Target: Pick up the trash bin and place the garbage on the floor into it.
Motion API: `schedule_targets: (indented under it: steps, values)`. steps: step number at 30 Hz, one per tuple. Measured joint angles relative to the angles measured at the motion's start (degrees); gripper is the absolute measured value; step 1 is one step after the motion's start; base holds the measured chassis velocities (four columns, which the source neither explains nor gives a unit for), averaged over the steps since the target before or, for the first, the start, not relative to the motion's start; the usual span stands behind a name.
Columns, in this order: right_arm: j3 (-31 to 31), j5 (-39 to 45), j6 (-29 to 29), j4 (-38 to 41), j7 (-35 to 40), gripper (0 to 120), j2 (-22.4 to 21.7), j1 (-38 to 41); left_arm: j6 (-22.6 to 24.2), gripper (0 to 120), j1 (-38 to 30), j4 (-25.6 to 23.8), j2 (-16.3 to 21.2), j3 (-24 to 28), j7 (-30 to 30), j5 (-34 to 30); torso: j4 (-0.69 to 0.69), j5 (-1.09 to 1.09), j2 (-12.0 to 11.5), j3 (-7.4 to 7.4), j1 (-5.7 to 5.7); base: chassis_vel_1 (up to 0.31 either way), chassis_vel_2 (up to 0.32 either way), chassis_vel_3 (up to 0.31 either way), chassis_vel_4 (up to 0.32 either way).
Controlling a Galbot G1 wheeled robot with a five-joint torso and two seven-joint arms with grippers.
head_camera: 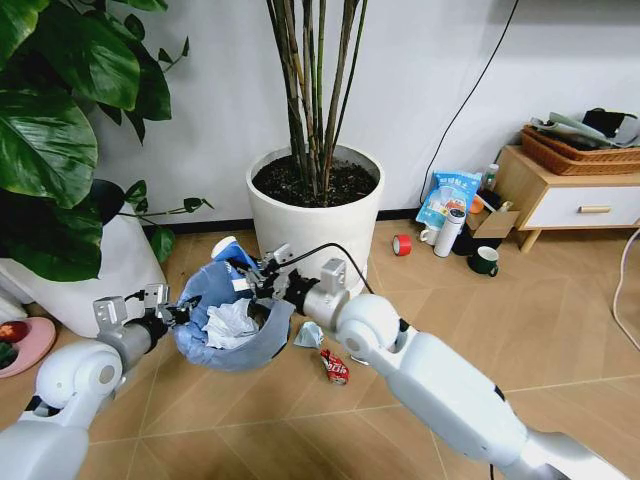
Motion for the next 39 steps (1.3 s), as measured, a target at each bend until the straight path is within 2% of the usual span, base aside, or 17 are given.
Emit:
schedule_targets:
  steps: [3, 5, 6, 8, 9, 12, 14, 15, 18, 19, 22, 23, 26, 27, 32, 39]
  values:
    - [-0.8, -1.5, 0.1, -1.1, 0.2, 8, 0.7, 0.0, 0.0, 0, -0.1, 0.0, 0.0, 0.0, -0.1, 0.4, 0.00, 0.00, 0.0, 0.00, 0.00, 0.000, 0.000, 0.000, 0.000]
    - [-1.5, -3.3, 0.0, -2.1, 0.9, 19, 1.1, -0.1, 0.0, 0, -0.1, 0.0, 0.0, 0.1, -0.1, 1.2, 0.00, 0.00, 0.0, 0.00, 0.00, 0.000, 0.000, 0.000, 0.000]
    - [-1.5, -3.3, 0.0, -2.1, 0.9, 19, 1.1, -0.1, 0.0, 0, -0.1, 0.0, 0.0, 0.1, -0.1, 1.2, 0.00, 0.00, 0.0, 0.00, 0.00, 0.000, 0.000, 0.000, 0.000]
    - [-1.6, -4.6, 0.3, -3.1, 1.1, 29, 1.4, -0.3, 0.0, 0, -0.1, -0.1, 0.1, 0.1, -0.1, 1.6, -0.01, 0.00, 0.0, 0.00, 0.00, 0.000, 0.000, 0.000, 0.000]
    - [-1.6, -4.6, 0.3, -3.1, 1.1, 29, 1.4, -0.3, 0.0, 0, -0.1, -0.1, 0.1, 0.1, -0.1, 1.6, -0.01, 0.00, 0.0, 0.00, 0.00, 0.000, 0.000, 0.000, 0.000]
    - [-1.6, -5.4, 0.7, -4.0, 1.2, 42, 1.9, -0.4, 0.0, 0, 0.0, -0.2, 0.1, 0.1, -0.1, 1.7, -0.01, 0.00, 0.0, 0.00, 0.00, 0.000, 0.000, 0.000, 0.000]
    - [-1.6, -5.5, 0.7, -4.1, 1.2, 44, 1.9, -0.4, 0.0, 0, 0.0, -0.2, 0.1, 0.1, 0.0, 1.7, -0.01, 0.00, 0.0, 0.00, 0.00, 0.000, 0.000, 0.000, 0.000]
    - [-1.6, -5.6, 0.7, -4.2, 1.3, 52, 2.2, -0.4, 0.0, 0, 0.0, -0.2, 0.2, 0.1, 0.0, 1.8, 0.00, 0.00, 0.0, 0.00, 0.00, 0.000, 0.000, 0.000, 0.000]
    - [-1.7, -5.6, 0.7, -4.2, 1.5, 65, 2.3, -0.2, 0.0, 0, 0.0, -0.3, 0.2, 0.1, 0.0, 1.8, 0.00, 0.00, 0.0, 0.00, 0.00, 0.000, 0.000, 0.000, 0.000]
    - [-1.7, -5.6, 0.7, -4.2, 1.5, 65, 2.3, -0.2, 0.0, 0, 0.0, -0.3, 0.2, 0.1, 0.0, 1.8, 0.00, 0.00, 0.0, 0.00, 0.00, 0.000, 0.000, 0.000, 0.000]
    - [-1.7, -5.6, 0.8, -4.2, 1.6, 81, 2.1, -0.1, 0.0, 0, 0.0, -0.4, 0.2, 0.0, 0.1, 1.8, 0.00, 0.00, 0.0, 0.00, 0.00, 0.000, 0.000, 0.000, 0.000]
    - [-1.7, -5.6, 0.8, -4.2, 1.6, 81, 2.1, -0.1, 0.0, 0, 0.0, -0.4, 0.2, 0.0, 0.1, 1.8, 0.00, 0.00, 0.0, 0.00, 0.00, 0.000, 0.000, 0.000, 0.000]
    - [-1.7, -5.6, 0.8, -4.1, 1.8, 90, 1.9, -0.1, 0.0, 0, 0.1, -0.4, 0.1, -0.1, 0.1, 1.9, -0.01, 0.00, 0.0, 0.00, 0.00, 0.000, 0.000, 0.000, 0.000]
    - [-1.0, -5.6, 0.8, -3.5, 2.7, 99, 2.0, -0.1, 0.0, 0, 0.1, -0.4, -0.1, -0.1, 0.2, 2.2, 0.00, 0.01, 0.0, 0.00, 0.00, 0.000, 0.000, 0.000, 0.000]
    - [1.8, -5.6, 0.6, -1.8, 4.2, 100, 1.5, -0.7, -0.5, 0, 0.0, 0.6, -0.2, -0.3, 1.4, 5.3, 0.00, 0.01, 0.0, 0.00, 0.00, 0.000, 0.000, 0.000, 0.000]
    - [7.9, -5.3, -0.5, 2.1, 6.1, 100, -2.8, -5.0, -0.9, 0, 0.2, 1.8, -0.2, -0.9, 2.4, 7.6, 0.00, 0.02, 0.0, 0.00, 0.00, 0.000, 0.000, 0.000, 0.000]
